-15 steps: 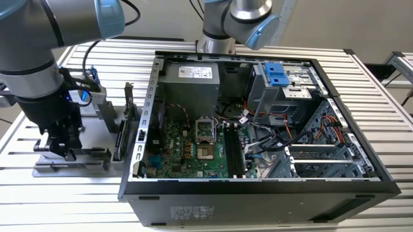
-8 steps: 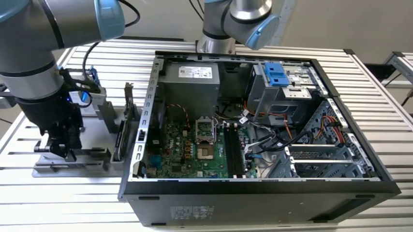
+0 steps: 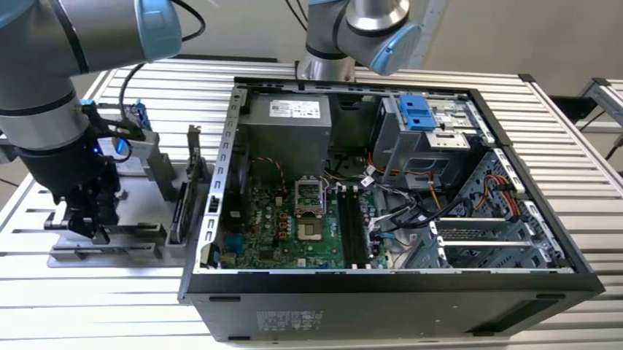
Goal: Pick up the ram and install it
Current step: 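Pick up the ram and move it above insertion slot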
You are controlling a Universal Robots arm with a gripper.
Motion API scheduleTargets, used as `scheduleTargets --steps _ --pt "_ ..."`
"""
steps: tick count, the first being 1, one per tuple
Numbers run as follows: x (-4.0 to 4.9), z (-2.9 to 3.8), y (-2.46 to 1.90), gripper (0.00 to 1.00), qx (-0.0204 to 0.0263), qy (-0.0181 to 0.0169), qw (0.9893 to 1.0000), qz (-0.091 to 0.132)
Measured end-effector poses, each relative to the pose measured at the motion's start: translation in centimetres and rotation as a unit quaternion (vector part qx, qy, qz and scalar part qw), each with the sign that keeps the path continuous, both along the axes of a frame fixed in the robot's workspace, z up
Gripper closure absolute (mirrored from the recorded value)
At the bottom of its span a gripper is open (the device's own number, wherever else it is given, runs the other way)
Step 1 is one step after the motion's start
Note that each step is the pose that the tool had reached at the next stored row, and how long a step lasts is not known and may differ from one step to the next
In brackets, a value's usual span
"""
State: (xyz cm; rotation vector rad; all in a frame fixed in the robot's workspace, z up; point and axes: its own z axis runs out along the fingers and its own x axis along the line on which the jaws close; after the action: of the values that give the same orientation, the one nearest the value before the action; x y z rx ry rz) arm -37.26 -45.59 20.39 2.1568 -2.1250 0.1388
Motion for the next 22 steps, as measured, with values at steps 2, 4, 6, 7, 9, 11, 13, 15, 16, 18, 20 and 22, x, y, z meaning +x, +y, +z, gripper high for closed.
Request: scheduleTargets --steps 2,4,6,7,9,11,13,15,16,18,20,22 --pt "0.0 0.0 0.0 0.0 0.0001 -0.0001 1.0 0.0" --pt "0.0 0.01 0.0 0.0 0.0002 -0.0001 1.0 0.0" --pt "-0.01 0.08 0.0 0.0 0.0008 0.0 1.0 0.0" --pt "-0.01 0.12 0.0 0.0 0.0014 0.0 1.0 0.0" --pt "0.0 0.29 0.0 0.0 0.0025 0.0 1.0 0.0" --pt "-0.01 0.53 0.0 0.0 0.0036 0.0 1.0 0.0" --pt "0.0 0.82 -0.01 0.0 0.0055 -0.0001 1.0 0.0" --pt "0.0 1.02 -0.06 0.0 0.0089 -0.0001 1.0 0.0" --pt "0.0 1.06 -0.12 0.0 0.011 -0.0002 0.9999 0.0" --pt "-0.02 1.1 -0.36 0.0 0.0147 0.0 0.9999 0.0" --pt "-0.05 1.09 -0.69 0.0 0.0164 -0.0001 0.9999 0.0" --pt "-0.08 1.1 -1.16 0.0 0.0184 -0.0001 0.9998 0.0"
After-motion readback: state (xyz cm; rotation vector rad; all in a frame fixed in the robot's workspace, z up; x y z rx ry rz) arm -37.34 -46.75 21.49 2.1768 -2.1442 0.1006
